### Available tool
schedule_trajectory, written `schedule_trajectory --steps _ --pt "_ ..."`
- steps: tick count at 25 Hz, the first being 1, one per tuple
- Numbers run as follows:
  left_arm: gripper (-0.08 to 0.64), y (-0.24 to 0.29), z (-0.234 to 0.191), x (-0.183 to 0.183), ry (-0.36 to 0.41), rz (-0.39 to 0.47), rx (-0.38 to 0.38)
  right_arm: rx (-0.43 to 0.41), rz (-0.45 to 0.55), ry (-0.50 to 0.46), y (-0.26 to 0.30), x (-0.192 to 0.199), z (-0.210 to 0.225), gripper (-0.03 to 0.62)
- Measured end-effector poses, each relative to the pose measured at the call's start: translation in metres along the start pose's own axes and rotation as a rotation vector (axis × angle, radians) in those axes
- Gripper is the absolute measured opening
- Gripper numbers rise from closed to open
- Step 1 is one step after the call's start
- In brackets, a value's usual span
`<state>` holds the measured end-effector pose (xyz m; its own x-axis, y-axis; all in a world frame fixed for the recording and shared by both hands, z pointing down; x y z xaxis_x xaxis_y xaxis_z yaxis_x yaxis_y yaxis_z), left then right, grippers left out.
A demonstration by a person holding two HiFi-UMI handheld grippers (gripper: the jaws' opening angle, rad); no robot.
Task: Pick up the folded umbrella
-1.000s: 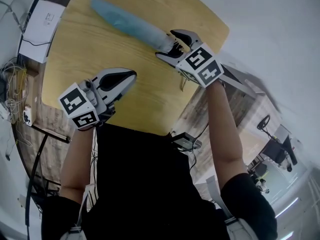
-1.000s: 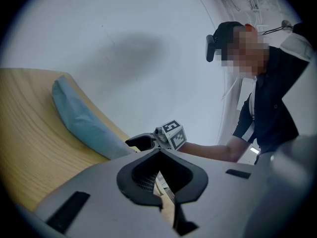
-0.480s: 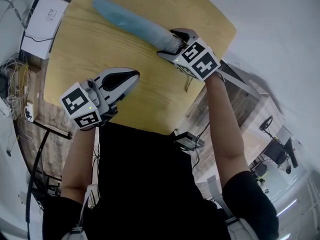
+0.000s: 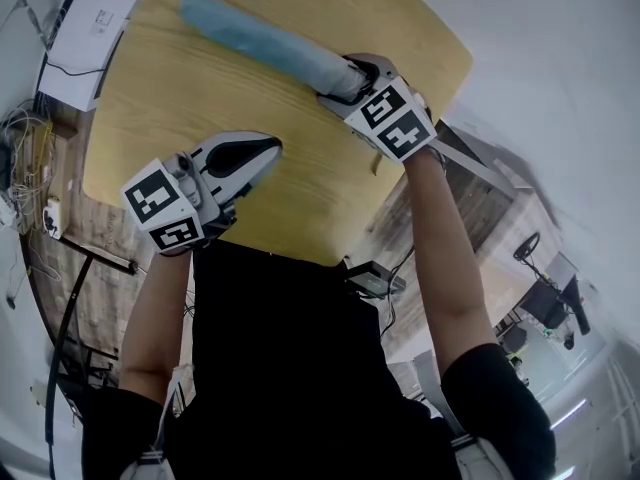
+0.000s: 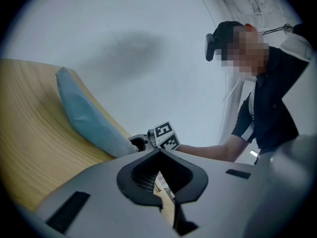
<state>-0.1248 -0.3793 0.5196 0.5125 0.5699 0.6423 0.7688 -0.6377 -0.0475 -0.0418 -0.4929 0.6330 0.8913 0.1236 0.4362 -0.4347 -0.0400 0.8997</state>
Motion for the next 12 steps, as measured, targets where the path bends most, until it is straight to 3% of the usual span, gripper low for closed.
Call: schedule_trajectory --steps 12 --pt "0.009 -0.019 0.02 -0.009 0.04 0.01 -0.015 0.015 0.041 0.044 -0.015 0.0 -0.007 0.273"
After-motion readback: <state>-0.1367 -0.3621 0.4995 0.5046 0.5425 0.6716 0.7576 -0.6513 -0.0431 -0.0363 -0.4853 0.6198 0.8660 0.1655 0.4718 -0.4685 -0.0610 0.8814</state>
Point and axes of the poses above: the fingertips, and each gripper's own axes: y forward along the fingers, z to its right, x out of its underside, the point moved 2 cm from there along -y, backward along the fingers, and after that the axes turned 3 degrees about x, right-handed, at the moved point
